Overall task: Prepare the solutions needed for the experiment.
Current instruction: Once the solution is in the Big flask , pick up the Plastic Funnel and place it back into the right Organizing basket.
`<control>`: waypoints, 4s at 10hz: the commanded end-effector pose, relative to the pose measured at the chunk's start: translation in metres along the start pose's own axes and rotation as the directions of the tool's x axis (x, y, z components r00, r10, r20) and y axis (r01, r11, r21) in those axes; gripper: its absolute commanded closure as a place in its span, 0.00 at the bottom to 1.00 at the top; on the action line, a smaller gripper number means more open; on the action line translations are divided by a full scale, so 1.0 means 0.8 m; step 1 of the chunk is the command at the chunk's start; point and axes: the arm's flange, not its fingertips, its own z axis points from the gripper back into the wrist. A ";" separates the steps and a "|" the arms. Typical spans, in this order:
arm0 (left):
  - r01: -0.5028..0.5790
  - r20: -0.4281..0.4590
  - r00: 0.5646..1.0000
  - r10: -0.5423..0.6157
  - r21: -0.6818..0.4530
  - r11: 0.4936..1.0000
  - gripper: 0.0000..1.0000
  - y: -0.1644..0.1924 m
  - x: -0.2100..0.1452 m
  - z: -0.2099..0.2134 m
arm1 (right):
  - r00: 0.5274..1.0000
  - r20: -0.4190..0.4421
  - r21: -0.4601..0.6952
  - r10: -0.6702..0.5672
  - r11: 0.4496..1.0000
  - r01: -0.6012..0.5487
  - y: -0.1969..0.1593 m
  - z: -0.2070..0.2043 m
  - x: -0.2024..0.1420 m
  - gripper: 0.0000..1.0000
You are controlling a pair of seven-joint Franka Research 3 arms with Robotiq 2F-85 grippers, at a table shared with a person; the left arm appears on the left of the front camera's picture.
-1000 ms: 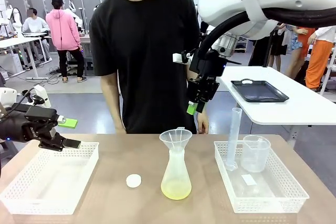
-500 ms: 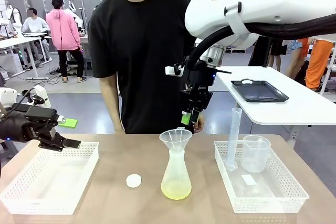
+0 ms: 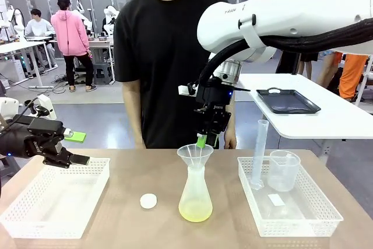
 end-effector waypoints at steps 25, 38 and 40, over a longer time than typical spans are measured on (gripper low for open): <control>0.019 -0.007 1.000 -0.019 -0.010 1.000 0.00 0.001 -0.002 0.000 | 0.986 0.076 0.110 -0.150 0.984 0.142 -0.029 -0.040 -0.008 0.66; 0.019 -0.007 1.000 -0.019 -0.010 1.000 0.00 0.001 -0.002 0.000 | 0.970 0.122 0.124 -0.209 0.973 0.194 -0.031 -0.006 -0.031 1.00; 0.019 -0.007 1.000 -0.019 -0.010 1.000 0.00 0.001 -0.002 0.000 | 0.966 0.166 0.122 -0.196 0.977 0.177 -0.028 0.014 -0.038 1.00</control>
